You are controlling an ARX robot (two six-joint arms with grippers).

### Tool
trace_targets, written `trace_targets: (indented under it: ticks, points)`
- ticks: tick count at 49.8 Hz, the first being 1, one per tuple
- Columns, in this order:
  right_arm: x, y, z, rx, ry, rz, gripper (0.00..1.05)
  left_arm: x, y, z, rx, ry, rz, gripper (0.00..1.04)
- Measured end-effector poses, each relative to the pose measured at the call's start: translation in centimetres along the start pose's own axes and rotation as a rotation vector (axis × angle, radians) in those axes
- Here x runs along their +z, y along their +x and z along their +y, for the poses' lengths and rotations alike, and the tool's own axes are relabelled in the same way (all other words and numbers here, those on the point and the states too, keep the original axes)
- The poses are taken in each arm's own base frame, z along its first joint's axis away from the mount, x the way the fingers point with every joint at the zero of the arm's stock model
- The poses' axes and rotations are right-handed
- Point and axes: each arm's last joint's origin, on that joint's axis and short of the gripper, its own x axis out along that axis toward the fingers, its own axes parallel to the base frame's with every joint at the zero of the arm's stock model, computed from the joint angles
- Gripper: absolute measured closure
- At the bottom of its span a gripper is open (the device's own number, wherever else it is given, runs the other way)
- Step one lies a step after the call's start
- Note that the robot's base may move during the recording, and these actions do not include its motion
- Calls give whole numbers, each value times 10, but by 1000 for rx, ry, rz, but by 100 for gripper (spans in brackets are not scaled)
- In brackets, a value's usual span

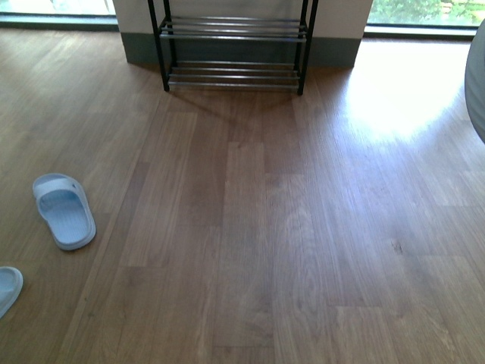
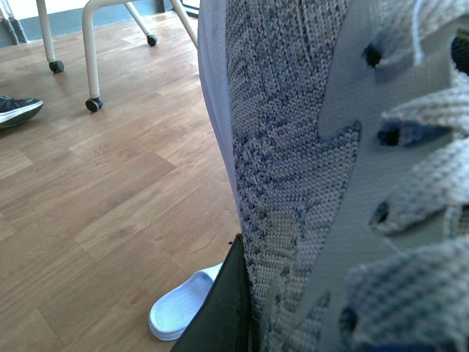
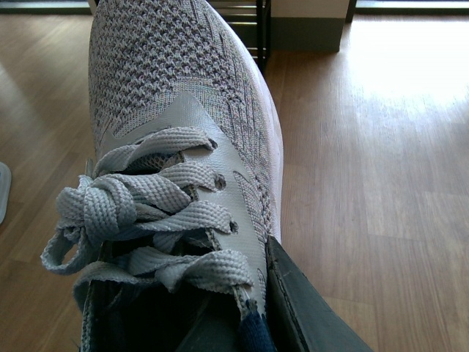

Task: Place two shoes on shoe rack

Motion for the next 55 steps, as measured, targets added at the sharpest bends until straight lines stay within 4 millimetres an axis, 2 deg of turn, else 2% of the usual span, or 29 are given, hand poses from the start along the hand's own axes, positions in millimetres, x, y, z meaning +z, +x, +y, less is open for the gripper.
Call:
trace_targets:
  ticks: [55]
  points:
    - [0,0,0,0,0,0,103,0,0,0,1,-3,-2,100]
